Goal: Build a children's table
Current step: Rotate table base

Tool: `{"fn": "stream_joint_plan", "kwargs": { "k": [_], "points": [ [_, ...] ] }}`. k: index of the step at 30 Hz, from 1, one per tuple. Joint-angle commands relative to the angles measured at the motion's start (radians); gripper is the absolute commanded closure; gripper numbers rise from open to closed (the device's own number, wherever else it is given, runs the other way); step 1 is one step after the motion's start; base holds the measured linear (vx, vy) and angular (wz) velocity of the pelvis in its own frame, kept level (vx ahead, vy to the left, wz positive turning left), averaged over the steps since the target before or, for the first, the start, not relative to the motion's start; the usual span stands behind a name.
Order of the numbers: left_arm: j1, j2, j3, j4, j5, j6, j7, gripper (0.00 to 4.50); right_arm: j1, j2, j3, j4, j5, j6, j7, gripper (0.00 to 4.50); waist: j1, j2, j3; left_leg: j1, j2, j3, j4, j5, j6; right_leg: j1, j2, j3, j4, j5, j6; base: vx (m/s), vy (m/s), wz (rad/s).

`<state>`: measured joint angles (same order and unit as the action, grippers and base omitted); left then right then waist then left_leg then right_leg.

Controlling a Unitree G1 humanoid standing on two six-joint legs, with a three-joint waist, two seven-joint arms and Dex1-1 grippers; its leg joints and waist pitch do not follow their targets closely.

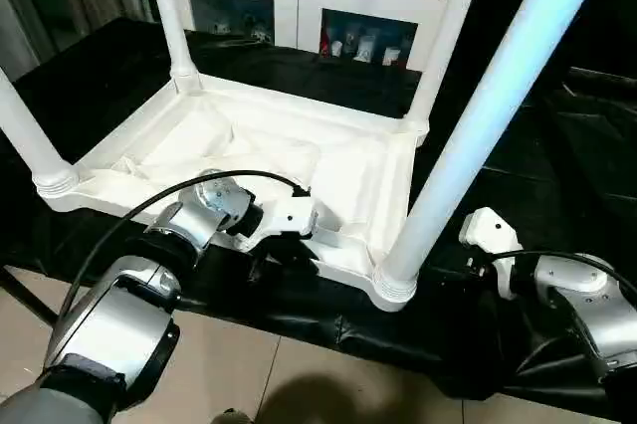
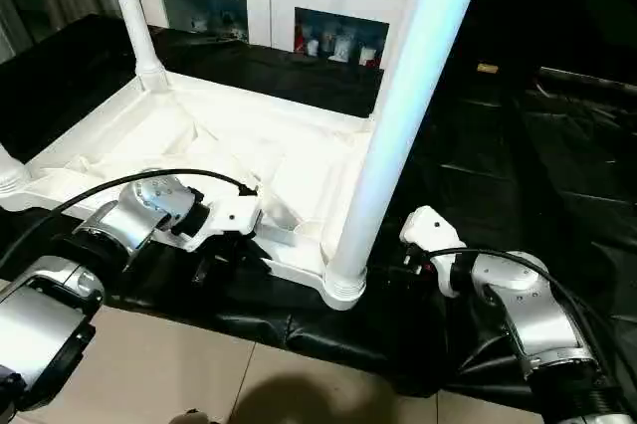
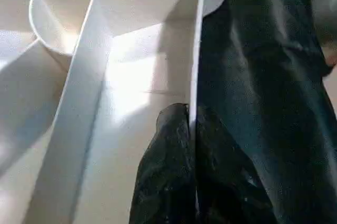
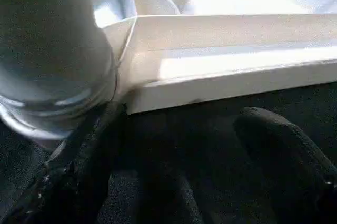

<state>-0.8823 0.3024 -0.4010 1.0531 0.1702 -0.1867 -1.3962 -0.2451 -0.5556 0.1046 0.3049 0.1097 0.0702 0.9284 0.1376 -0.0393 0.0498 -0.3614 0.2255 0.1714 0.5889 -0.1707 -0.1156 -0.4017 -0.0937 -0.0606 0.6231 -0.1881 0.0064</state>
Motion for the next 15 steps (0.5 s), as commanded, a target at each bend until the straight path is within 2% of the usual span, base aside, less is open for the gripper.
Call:
{"fn": "stream_joint_plan", "kwargs": {
  "k": [1, 2, 3, 4, 7, 8, 9, 12, 14, 15],
  "points": [
    [0.042, -0.024, 0.046, 0.003, -0.029, 0.159, 0.1, 4.42, -0.008, 0.005, -0.05, 0.031, 0.014, 0.028, -0.047, 0.66, -0.003, -0.005, -0.058, 0.008, 0.001, 0.008, -0.07, -0.259, 0.051, 0.056, -0.043, 0.032, -0.075, -0.18, -0.248, 0.0, 0.0, 0.0],
    [0.046, -0.031, 0.054, -0.004, -0.037, 0.187, 0.114, 4.42, -0.008, 0.006, -0.056, 0.034, 0.018, 0.031, -0.051, 0.66, -0.004, -0.01, -0.058, 0.008, 0.001, 0.009, -0.071, -0.266, 0.049, 0.056, -0.043, 0.032, -0.078, -0.202, -0.243, 0.0, 0.0, 0.0],
    [0.047, -0.033, 0.057, -0.006, -0.038, 0.192, 0.12, 4.42, -0.008, 0.006, -0.057, 0.035, 0.018, 0.032, -0.052, 0.66, -0.005, -0.009, -0.057, 0.009, -0.001, 0.008, -0.071, -0.276, 0.049, 0.055, -0.043, 0.032, -0.083, -0.243, -0.228, 0.0, 0.0, 0.0],
    [0.059, -0.057, 0.08, -0.028, -0.049, 0.25, 0.183, 4.42, -0.008, 0.005, -0.064, 0.05, 0.02, 0.035, -0.059, 0.66, -0.01, -0.017, -0.055, 0.004, -0.004, 0.008, -0.071, -0.278, 0.051, 0.057, -0.04, 0.031, -0.086, -0.272, -0.209, 0.0, 0.0, 0.0],
    [0.07, -0.081, 0.094, -0.042, -0.052, 0.288, 0.249, 4.42, -0.013, 0.002, -0.065, 0.079, 0.005, 0.028, -0.079, 0.66, -0.018, -0.019, -0.055, 0.0, -0.009, 0.006, -0.071, -0.267, 0.058, 0.056, -0.041, 0.029, -0.098, -0.377, -0.16, 0.0, 0.0, 0.0],
    [0.079, -0.09, 0.097, -0.053, -0.056, 0.288, 0.255, 4.42, -0.018, 0.0, -0.066, 0.093, 0.0, 0.024, -0.085, 0.66, -0.022, -0.019, -0.056, -0.003, -0.009, 0.005, -0.071, -0.26, 0.058, 0.058, -0.041, 0.029, -0.097, -0.375, -0.156, 0.0, 0.0, 0.0],
    [0.091, -0.099, 0.097, -0.069, -0.063, 0.287, 0.247, 4.42, -0.022, -0.002, -0.066, 0.106, -0.003, 0.017, -0.09, 0.66, -0.026, -0.024, -0.055, -0.005, -0.009, 0.006, -0.071, -0.25, 0.063, 0.057, -0.04, 0.028, -0.1, -0.376, -0.151, 0.0, 0.0, 0.0],
    [0.12, -0.1, 0.082, -0.109, -0.049, 0.276, 0.239, 4.42, -0.032, -0.009, -0.068, 0.13, -0.012, 0.003, -0.098, 0.66, -0.031, -0.022, -0.058, -0.003, -0.01, 0.007, -0.068, -0.236, 0.081, 0.053, -0.038, 0.029, -0.099, -0.36, -0.152, 0.0, 0.0, 0.0],
    [0.148, -0.092, 0.07, -0.153, -0.051, 0.244, 0.195, 4.42, -0.036, -0.013, -0.077, 0.142, -0.008, -0.011, -0.091, 0.66, -0.033, -0.024, -0.059, -0.005, -0.009, 0.008, -0.067, -0.226, 0.09, 0.052, -0.038, 0.029, -0.097, -0.337, -0.158, 0.0, 0.0, 0.0],
    [0.16, -0.088, 0.066, -0.175, -0.057, 0.231, 0.169, 4.42, -0.036, -0.012, -0.083, 0.141, 0.0, -0.012, -0.082, 0.66, -0.034, -0.022, -0.06, -0.004, -0.008, 0.009, -0.068, -0.221, 0.096, 0.051, -0.037, 0.03, -0.095, -0.322, -0.162, 0.0, 0.0, 0.0]
  ]
}}
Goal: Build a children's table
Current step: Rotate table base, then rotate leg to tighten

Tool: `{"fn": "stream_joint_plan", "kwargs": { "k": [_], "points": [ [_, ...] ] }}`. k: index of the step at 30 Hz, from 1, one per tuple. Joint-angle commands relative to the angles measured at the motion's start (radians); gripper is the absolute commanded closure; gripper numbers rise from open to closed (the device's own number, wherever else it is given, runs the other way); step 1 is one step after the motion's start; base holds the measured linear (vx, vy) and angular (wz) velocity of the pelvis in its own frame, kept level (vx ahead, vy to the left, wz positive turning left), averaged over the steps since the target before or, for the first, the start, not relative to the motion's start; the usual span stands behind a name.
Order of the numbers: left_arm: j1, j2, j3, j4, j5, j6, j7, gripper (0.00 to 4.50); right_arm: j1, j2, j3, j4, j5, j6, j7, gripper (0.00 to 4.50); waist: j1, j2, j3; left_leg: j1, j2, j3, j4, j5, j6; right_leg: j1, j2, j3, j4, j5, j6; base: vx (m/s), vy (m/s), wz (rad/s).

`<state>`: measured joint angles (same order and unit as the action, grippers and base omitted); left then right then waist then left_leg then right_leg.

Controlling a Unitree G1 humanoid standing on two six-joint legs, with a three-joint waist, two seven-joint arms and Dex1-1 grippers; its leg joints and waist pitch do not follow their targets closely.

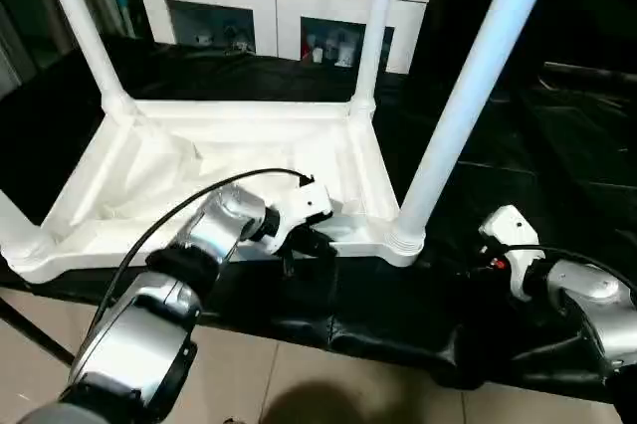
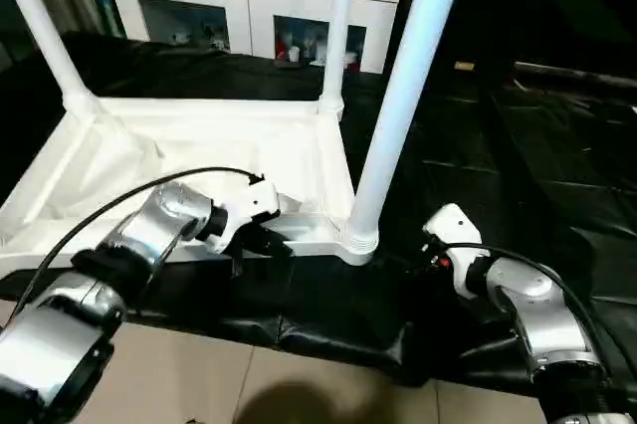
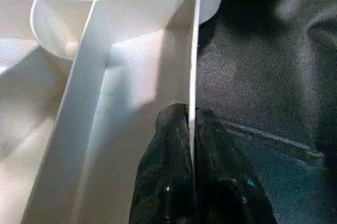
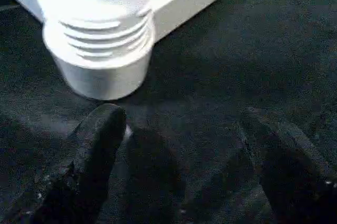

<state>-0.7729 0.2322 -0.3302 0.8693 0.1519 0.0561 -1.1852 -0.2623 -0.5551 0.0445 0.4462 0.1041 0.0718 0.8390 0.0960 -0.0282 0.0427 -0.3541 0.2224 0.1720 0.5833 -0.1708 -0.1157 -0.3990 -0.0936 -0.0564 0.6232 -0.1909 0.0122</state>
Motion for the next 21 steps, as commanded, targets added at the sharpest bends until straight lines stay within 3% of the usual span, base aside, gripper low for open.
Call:
{"fn": "stream_joint_plan", "kwargs": {
  "k": [1, 4, 7, 10, 14, 16, 17, 18, 21],
  "points": [
    [0.075, -0.004, -0.021, -0.036, -0.038, -0.037, -0.073, 4.42, -0.012, -0.005, -0.037, -0.027, 0.051, 0.009, 0.057, 0.66, 0.008, -0.033, -0.055, -0.011, -0.002, 0.008, -0.062, -0.216, 0.104, 0.05, -0.039, 0.027, -0.091, -0.294, -0.176, 0.0, 0.0, 0.0],
    [0.088, 0.002, -0.023, -0.066, -0.041, -0.014, -0.07, 4.5, -0.003, 0.012, -0.041, -0.078, 0.112, 0.047, 0.116, 0.33, 0.008, -0.031, -0.056, -0.011, 0.001, 0.011, -0.06, -0.197, 0.124, 0.048, -0.034, 0.028, -0.084, -0.22, -0.201, 0.0, 0.0, 0.0],
    [0.091, -0.002, -0.012, -0.086, -0.051, 0.017, -0.069, 4.5, 0.007, 0.029, -0.015, -0.126, 0.16, 0.09, 0.178, 0.09, 0.009, -0.031, -0.053, -0.013, -0.002, 0.011, -0.062, -0.202, 0.12, 0.05, -0.035, 0.026, -0.087, -0.247, -0.197, 0.0, 0.0, 0.0],
    [0.09, -0.001, -0.011, -0.09, -0.048, 0.023, -0.064, 4.5, 0.006, 0.034, 0.002, -0.132, 0.163, 0.09, 0.19, 0.09, 0.006, -0.03, -0.052, -0.01, 0.0, 0.01, -0.066, -0.231, 0.106, 0.045, -0.039, 0.025, -0.095, -0.317, -0.175, 0.0, 0.0, 0.0],
    [0.088, -0.006, -0.002, -0.102, -0.039, 0.019, -0.047, 4.5, -0.005, 0.034, 0.017, -0.107, 0.117, 0.052, 0.179, 0.09, 0.008, -0.029, -0.051, -0.008, 0.002, 0.01, -0.068, -0.234, 0.089, 0.041, -0.038, 0.028, -0.096, -0.329, -0.169, 0.0, 0.0, 0.0],
    [0.078, -0.014, 0.007, -0.1, -0.047, 0.049, -0.045, 4.5, -0.007, 0.034, 0.016, -0.103, 0.11, 0.047, 0.179, 0.09, 0.011, -0.029, -0.055, -0.01, 0.002, 0.01, -0.067, -0.199, 0.093, 0.046, -0.038, 0.028, -0.089, -0.267, -0.18, 0.0, 0.0, 0.0],
    [0.07, -0.022, 0.014, -0.101, -0.057, 0.065, -0.048, 4.05, -0.008, 0.033, 0.014, -0.101, 0.107, 0.045, 0.178, 0.0, 0.011, -0.026, -0.056, -0.009, 0.001, 0.011, -0.067, -0.193, 0.095, 0.045, -0.038, 0.028, -0.088, -0.252, -0.184, 0.0, 0.0, 0.0],
    [0.068, -0.023, 0.015, -0.102, -0.059, 0.068, -0.049, 3.94, -0.008, 0.032, 0.014, -0.101, 0.106, 0.045, 0.178, 0.0, 0.011, -0.026, -0.056, -0.01, 0.001, 0.011, -0.066, -0.187, 0.098, 0.046, -0.038, 0.029, -0.088, -0.238, -0.188, 0.0, 0.0, 0.0],
    [0.052, -0.038, 0.019, -0.096, -0.06, 0.043, -0.022, 3.87, -0.001, 0.028, 0.018, -0.115, 0.1, 0.048, 0.178, 0.0, 0.022, -0.016, -0.065, -0.008, 0.003, 0.011, -0.059, -0.143, 0.115, 0.047, -0.037, 0.029, -0.076, -0.118, -0.232, 0.0, 0.0, 0.0]
  ]
}}
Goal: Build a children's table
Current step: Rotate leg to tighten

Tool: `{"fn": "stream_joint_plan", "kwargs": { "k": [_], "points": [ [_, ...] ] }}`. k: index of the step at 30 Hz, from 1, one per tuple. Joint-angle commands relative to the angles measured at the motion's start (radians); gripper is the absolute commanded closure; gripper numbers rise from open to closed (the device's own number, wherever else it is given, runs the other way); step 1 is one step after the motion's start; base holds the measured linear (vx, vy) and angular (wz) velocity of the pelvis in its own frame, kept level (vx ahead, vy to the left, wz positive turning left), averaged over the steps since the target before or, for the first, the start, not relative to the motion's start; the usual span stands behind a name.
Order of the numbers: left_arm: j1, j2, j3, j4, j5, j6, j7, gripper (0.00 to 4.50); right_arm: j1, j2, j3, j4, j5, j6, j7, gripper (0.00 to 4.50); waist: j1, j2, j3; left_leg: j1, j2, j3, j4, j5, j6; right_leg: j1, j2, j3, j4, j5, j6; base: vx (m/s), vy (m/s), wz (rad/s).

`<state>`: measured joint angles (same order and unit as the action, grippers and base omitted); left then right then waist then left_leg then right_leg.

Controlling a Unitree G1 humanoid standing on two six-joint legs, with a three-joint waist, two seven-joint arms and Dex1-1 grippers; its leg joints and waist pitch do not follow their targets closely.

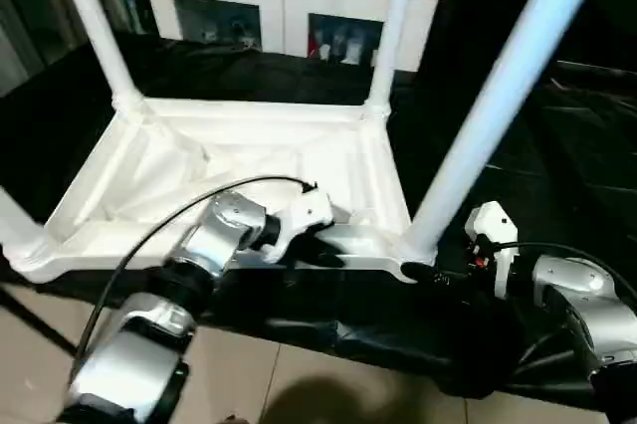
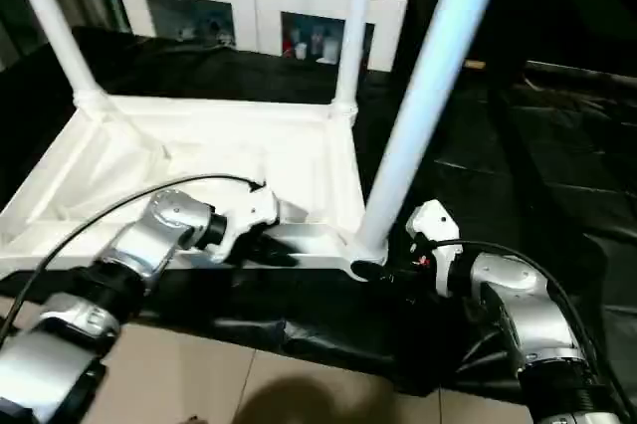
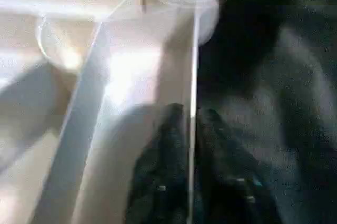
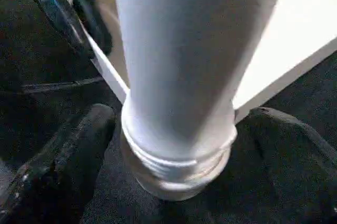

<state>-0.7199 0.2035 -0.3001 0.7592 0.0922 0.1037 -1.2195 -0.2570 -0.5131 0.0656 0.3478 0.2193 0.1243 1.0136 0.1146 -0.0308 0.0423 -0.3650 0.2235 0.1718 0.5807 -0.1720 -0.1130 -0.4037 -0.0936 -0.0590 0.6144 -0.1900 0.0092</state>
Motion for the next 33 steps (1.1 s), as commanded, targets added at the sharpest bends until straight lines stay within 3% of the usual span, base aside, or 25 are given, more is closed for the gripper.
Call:
{"fn": "stream_joint_plan", "kwargs": {
  "k": [1, 3, 5, 9, 16, 17, 22, 29, 33],
  "points": [
    [-0.005, -0.009, -0.018, 0.022, 0.008, -0.004, 0.015, 3.87, -0.004, -0.016, 0.0, -0.02, -0.013, -0.005, 0.002, 0.0, 0.004, -0.013, -0.065, 0.007, 0.004, 0.013, -0.054, -0.13, 0.123, 0.05, -0.035, 0.032, -0.062, -0.05, -0.254, 0.0, 0.0, 0.0],
    [-0.01, -0.007, -0.026, 0.03, 0.02, 0.011, 0.015, 3.87, 0.0, -0.018, 0.002, -0.023, -0.013, -0.007, -0.001, 0.0, 0.004, -0.011, -0.063, 0.003, 0.003, 0.012, -0.054, -0.127, 0.13, 0.053, -0.033, 0.029, -0.058, -0.016, -0.266, 0.0, 0.0, 0.0],
    [-0.014, -0.004, -0.035, 0.036, 0.035, 0.016, 0.014, 3.87, 0.003, -0.019, 0.004, -0.024, -0.017, -0.012, -0.002, 0.0, 0.003, -0.014, -0.061, 0.002, 0.002, 0.011, -0.056, -0.157, 0.126, 0.057, -0.037, 0.027, -0.064, -0.056, -0.257, 0.0, 0.0, 0.0],
    [-0.01, 0.002, -0.055, 0.034, 0.052, 0.011, 0.005, 3.87, 0.009, -0.023, 0.002, -0.026, -0.021, -0.02, -0.004, 0.0, 0.002, -0.008, -0.057, 0.003, 0.003, 0.009, -0.062, -0.213, 0.092, 0.056, -0.04, 0.028, -0.076, -0.169, -0.226, 0.0, 0.0, 0.0],
    [-0.023, 0.004, -0.08, 0.078, 0.092, -0.008, 0.057, 3.87, 0.023, -0.028, 0.002, -0.039, -0.023, -0.022, -0.009, 0.0, 0.0, -0.007, -0.055, 0.003, 0.002, 0.008, -0.065, -0.237, 0.078, 0.054, -0.039, 0.027, -0.083, -0.214, -0.203, 0.0, 0.0, 0.0],
    [-0.024, 0.004, -0.079, 0.079, 0.092, -0.005, 0.057, 4.13, 0.024, -0.028, 0.002, -0.04, -0.023, -0.022, -0.009, 0.0, 0.0, -0.008, -0.055, 0.004, 0.002, 0.008, -0.065, -0.241, 0.076, 0.054, -0.039, 0.027, -0.084, -0.225, -0.201, 0.0, 0.0, 0.0],
    [-0.03, 0.0, -0.066, 0.077, 0.065, 0.012, 0.032, 4.39, 0.03, -0.018, 0.001, -0.043, -0.028, -0.024, -0.017, 0.0, -0.001, -0.006, -0.054, 0.002, 0.003, 0.005, -0.07, -0.262, 0.068, 0.053, -0.041, 0.026, -0.089, -0.273, -0.189, 0.0, 0.0, 0.0],
    [-0.016, 0.003, -0.064, 0.064, 0.05, 0.023, 0.002, 4.39, 0.013, 0.017, 0.002, -0.016, -0.032, -0.019, -0.058, 0.0, -0.003, -0.005, -0.06, 0.0, 0.003, 0.006, -0.065, -0.205, 0.083, 0.056, -0.039, 0.026, -0.075, -0.137, -0.228, 0.0, 0.0, 0.0],
    [-0.012, 0.005, -0.064, 0.059, 0.049, 0.026, 0.002, 4.39, 0.003, 0.036, -0.007, -0.009, -0.012, -0.016, -0.055, 0.0, -0.003, -0.005, -0.058, 0.002, 0.003, 0.008, -0.065, -0.214, 0.089, 0.056, -0.04, 0.027, -0.076, -0.146, -0.236, 0.0, 0.0, 0.0]
  ]
}}
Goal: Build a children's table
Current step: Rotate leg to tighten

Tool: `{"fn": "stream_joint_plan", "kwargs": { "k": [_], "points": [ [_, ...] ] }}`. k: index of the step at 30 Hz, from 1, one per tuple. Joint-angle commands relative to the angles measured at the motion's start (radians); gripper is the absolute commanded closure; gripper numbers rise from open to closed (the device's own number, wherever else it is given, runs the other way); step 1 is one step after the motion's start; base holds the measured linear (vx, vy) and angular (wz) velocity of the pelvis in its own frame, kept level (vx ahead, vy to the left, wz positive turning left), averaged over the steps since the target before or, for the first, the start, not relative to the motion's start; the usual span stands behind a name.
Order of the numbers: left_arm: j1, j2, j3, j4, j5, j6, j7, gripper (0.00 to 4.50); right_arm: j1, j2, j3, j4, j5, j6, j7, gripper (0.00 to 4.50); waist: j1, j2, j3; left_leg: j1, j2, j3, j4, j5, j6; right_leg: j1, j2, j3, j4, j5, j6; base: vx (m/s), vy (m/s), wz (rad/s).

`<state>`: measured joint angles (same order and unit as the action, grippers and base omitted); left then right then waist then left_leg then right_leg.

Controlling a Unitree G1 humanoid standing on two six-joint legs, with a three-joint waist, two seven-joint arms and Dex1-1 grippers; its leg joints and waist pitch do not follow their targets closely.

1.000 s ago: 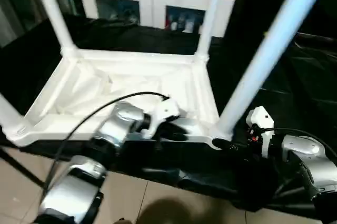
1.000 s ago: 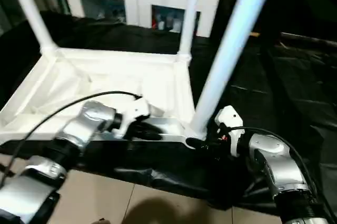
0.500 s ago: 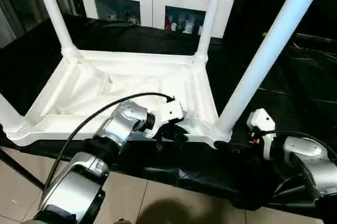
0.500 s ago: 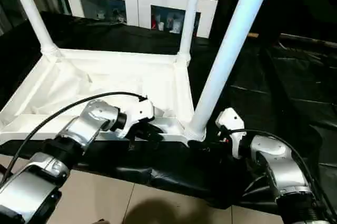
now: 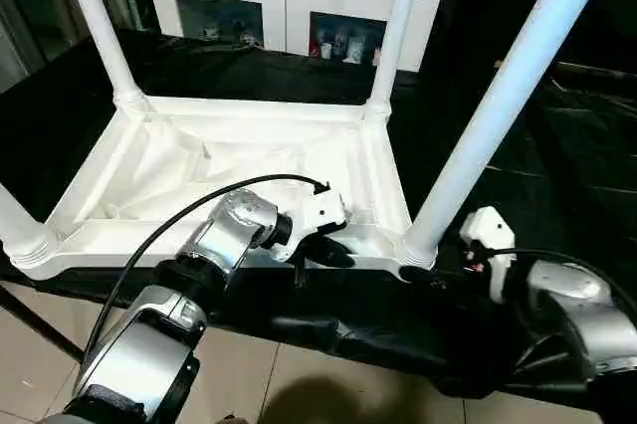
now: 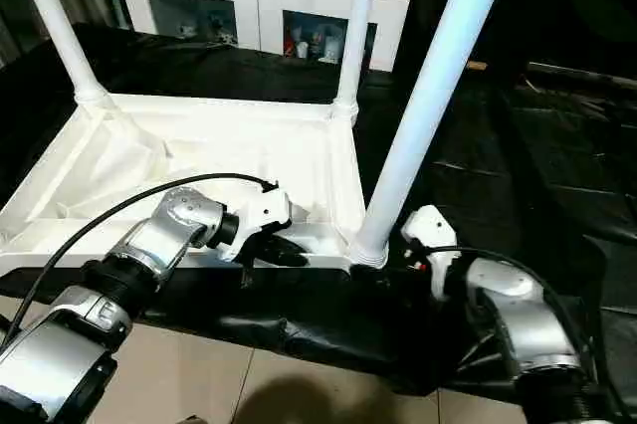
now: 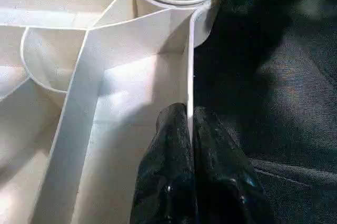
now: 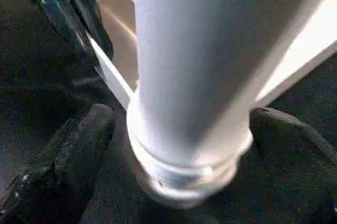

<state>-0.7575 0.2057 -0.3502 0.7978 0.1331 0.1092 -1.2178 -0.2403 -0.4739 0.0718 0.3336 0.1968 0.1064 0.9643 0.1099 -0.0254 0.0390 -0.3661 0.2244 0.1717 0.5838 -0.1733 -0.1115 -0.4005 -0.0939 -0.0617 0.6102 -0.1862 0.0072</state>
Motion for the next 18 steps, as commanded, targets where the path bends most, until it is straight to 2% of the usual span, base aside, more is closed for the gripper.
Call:
{"fn": "stream_joint_plan", "kwargs": {
  "k": [1, 3, 8, 11, 15, 16, 18],
  "points": [
    [0.027, 0.004, -0.013, 0.02, 0.008, 0.022, 0.001, 4.5, -0.016, -0.001, -0.015, 0.003, 0.017, 0.007, -0.001, 0.29, 0.002, -0.01, -0.054, 0.004, 0.003, 0.008, -0.07, -0.227, 0.084, 0.052, -0.04, 0.03, -0.075, -0.179, -0.227, 0.0, 0.0, 0.0],
    [0.027, 0.006, -0.013, 0.021, 0.007, 0.022, 0.0, 4.5, -0.016, -0.002, -0.014, 0.001, 0.019, 0.007, 0.003, 0.29, 0.002, -0.011, -0.053, 0.003, 0.003, 0.007, -0.071, -0.23, 0.079, 0.052, -0.04, 0.03, -0.076, -0.194, -0.219, 0.0, 0.0, 0.0],
    [0.027, 0.01, -0.011, 0.019, 0.003, 0.026, 0.0, 4.5, -0.015, -0.003, -0.018, -0.002, 0.026, 0.01, 0.009, 0.76, 0.002, -0.011, -0.054, 0.004, 0.003, 0.008, -0.07, -0.219, 0.08, 0.052, -0.04, 0.03, -0.075, -0.179, -0.219, 0.0, 0.0, 0.0],
    [0.029, 0.014, -0.009, 0.017, 0.001, 0.027, 0.0, 4.5, -0.015, -0.005, -0.022, -0.001, 0.031, 0.013, 0.015, 0.92, 0.001, -0.013, -0.053, 0.003, 0.003, 0.008, -0.071, -0.221, 0.082, 0.052, -0.041, 0.03, -0.076, -0.188, -0.216, 0.0, 0.0, 0.0],
    [0.033, 0.02, -0.007, 0.014, -0.001, 0.028, -0.002, 4.5, -0.018, -0.003, -0.025, 0.003, 0.039, 0.015, 0.022, 1.38, -0.001, -0.015, -0.053, 0.001, 0.002, 0.008, -0.071, -0.219, 0.082, 0.052, -0.041, 0.031, -0.077, -0.199, -0.211, 0.0, 0.0, 0.0],
    [0.034, 0.021, -0.006, 0.013, -0.002, 0.028, -0.002, 4.5, -0.019, -0.003, -0.025, 0.005, 0.039, 0.014, 0.023, 1.48, -0.001, -0.018, -0.053, 0.002, 0.002, 0.009, -0.07, -0.216, 0.083, 0.052, -0.04, 0.03, -0.077, -0.2, -0.21, 0.0, 0.0, 0.0],
    [0.037, 0.023, -0.005, 0.011, -0.005, 0.03, -0.004, 4.5, -0.021, -0.002, -0.023, 0.008, 0.04, 0.013, 0.024, 1.56, -0.002, -0.016, -0.054, 0.002, 0.002, 0.008, -0.07, -0.21, 0.084, 0.051, -0.041, 0.03, -0.076, -0.196, -0.211, 0.0, 0.0, 0.0]
  ]
}}
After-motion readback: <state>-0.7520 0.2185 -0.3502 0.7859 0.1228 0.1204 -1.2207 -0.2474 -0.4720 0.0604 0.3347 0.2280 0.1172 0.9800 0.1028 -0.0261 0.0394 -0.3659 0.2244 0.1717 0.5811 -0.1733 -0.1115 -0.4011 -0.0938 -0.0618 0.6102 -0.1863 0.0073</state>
